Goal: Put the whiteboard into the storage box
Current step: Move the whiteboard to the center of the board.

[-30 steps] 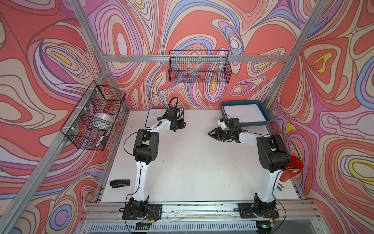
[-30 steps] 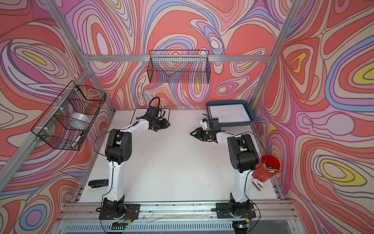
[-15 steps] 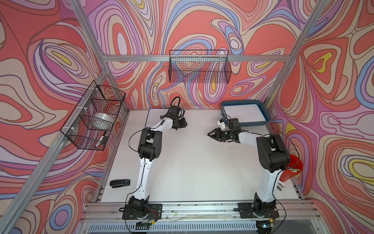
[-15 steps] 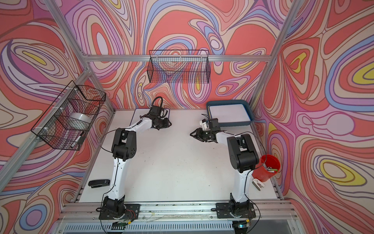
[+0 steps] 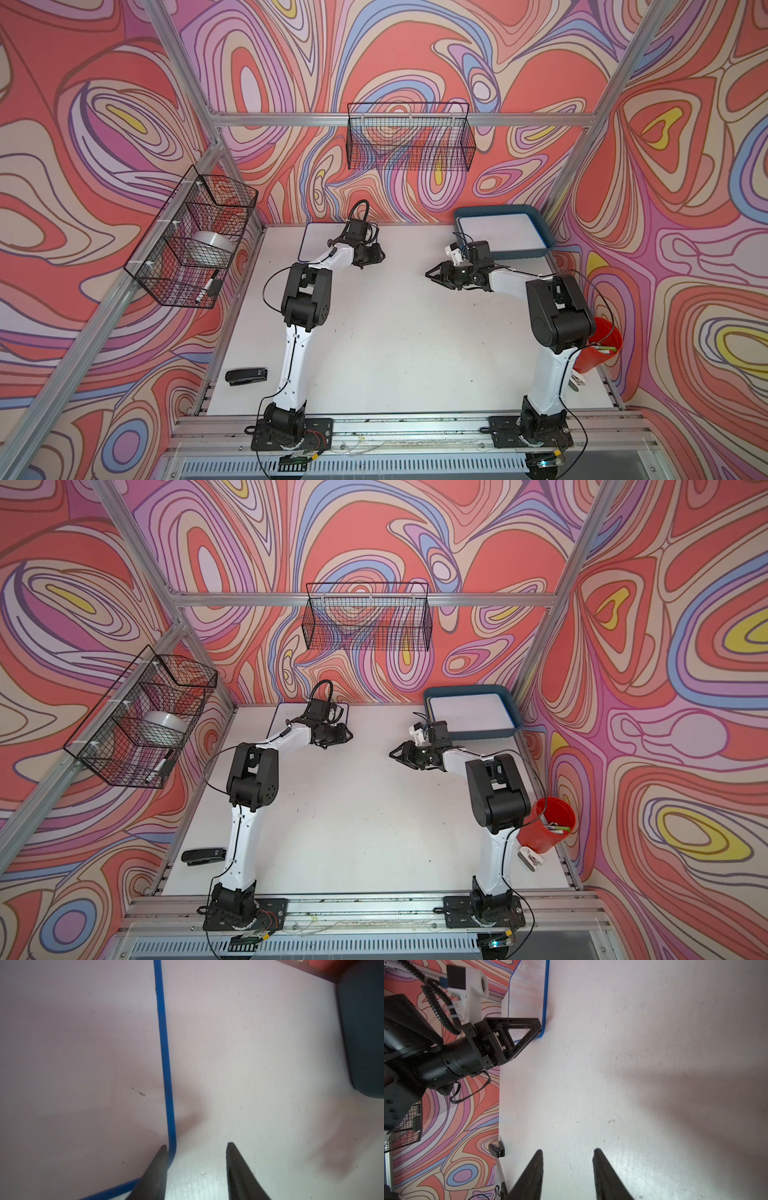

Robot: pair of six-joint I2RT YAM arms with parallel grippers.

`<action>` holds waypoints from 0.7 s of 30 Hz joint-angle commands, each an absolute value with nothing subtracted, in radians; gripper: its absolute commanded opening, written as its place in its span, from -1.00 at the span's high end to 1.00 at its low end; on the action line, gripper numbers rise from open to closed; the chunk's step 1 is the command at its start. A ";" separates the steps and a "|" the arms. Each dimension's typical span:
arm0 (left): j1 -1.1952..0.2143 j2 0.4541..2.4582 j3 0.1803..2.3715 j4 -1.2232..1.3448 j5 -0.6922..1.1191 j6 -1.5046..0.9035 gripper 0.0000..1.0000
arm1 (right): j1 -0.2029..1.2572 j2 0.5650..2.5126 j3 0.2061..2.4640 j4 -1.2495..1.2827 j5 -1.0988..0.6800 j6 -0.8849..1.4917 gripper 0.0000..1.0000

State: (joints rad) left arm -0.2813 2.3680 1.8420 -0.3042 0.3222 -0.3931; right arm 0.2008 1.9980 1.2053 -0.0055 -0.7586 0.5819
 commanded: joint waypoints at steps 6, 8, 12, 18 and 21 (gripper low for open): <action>-0.374 2.261 1.512 -0.252 0.378 -0.522 0.15 | 0.209 2.044 1.234 -0.036 -0.760 0.566 0.16; -0.393 2.240 1.441 -0.177 0.434 -0.578 0.15 | 0.209 2.059 1.246 -0.051 -0.749 0.569 0.16; -0.441 2.163 1.302 -0.078 0.462 -0.656 0.15 | 0.209 2.073 1.244 -0.035 -0.728 0.594 0.16; -0.571 2.031 1.146 0.028 0.455 -0.812 0.14 | 0.207 2.091 1.282 -0.114 -0.686 0.542 0.16; -0.652 2.004 1.084 0.134 0.444 -0.914 0.14 | 0.201 2.092 1.295 -0.135 -0.660 0.527 0.16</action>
State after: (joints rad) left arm -0.5842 2.0014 1.1492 0.1223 0.4236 -0.7738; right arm 0.2035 2.0781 1.2690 -0.0921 -0.7025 0.5617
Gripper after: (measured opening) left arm 0.428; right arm 0.418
